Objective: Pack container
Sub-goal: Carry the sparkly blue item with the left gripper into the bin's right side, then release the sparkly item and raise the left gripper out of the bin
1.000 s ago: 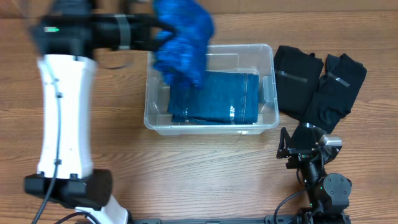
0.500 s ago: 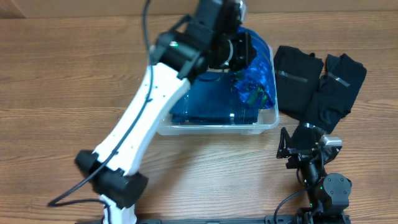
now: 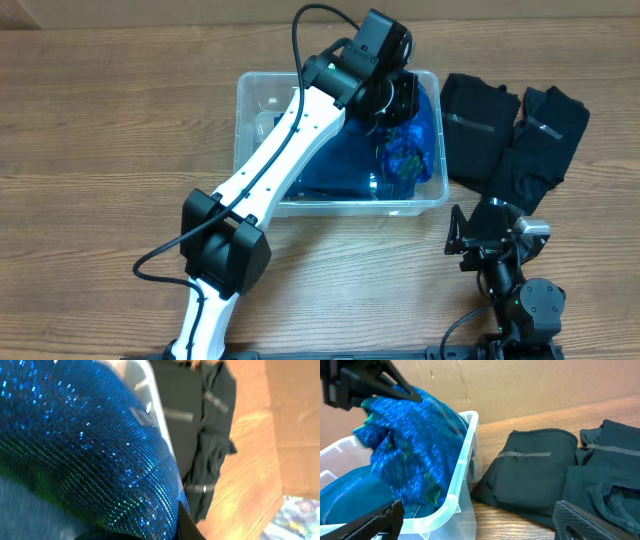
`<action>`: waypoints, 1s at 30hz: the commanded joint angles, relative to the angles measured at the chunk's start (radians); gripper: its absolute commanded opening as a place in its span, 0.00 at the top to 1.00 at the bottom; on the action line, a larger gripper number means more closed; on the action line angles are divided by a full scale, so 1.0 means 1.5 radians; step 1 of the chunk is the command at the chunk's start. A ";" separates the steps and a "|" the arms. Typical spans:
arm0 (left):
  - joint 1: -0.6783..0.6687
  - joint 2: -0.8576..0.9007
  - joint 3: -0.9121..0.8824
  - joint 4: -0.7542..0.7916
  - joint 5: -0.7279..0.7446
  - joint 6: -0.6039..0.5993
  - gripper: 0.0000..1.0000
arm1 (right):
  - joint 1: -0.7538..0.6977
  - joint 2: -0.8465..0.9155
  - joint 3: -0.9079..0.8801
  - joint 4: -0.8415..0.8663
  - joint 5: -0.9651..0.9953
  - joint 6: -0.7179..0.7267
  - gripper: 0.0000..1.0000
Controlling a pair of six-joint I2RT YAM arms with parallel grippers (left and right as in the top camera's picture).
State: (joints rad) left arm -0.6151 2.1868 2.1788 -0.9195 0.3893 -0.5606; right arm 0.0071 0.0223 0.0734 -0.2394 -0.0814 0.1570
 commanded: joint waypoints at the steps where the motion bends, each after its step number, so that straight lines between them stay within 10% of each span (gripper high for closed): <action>1: 0.000 -0.006 0.009 -0.051 0.032 0.024 0.86 | -0.002 -0.004 -0.001 0.003 -0.001 0.003 0.00; 4: 0.001 -0.006 0.009 -0.115 0.026 0.028 0.60 | -0.002 -0.004 -0.001 0.003 -0.001 0.003 0.00; 5: 0.001 -0.006 0.009 -0.136 0.018 0.031 0.13 | -0.002 -0.004 -0.001 0.003 -0.001 0.003 0.00; 6: 0.001 -0.006 0.009 -0.161 0.002 0.038 0.00 | -0.002 -0.004 -0.001 0.003 -0.001 0.003 0.00; 14: 0.012 -0.045 0.010 -0.248 -0.100 0.050 0.00 | -0.002 -0.004 -0.001 0.003 -0.001 0.003 0.00; 22: 0.004 -0.063 0.010 -0.279 -0.411 0.040 0.00 | -0.002 -0.004 -0.001 0.003 -0.001 0.003 0.00; 30: 0.002 -0.014 -0.013 -0.218 -0.316 0.152 0.11 | -0.002 -0.004 -0.001 0.003 -0.001 0.003 0.00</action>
State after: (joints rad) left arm -0.6075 2.1216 2.1792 -1.2510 -0.1024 -0.4152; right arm 0.0071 0.0223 0.0734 -0.2394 -0.0814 0.1570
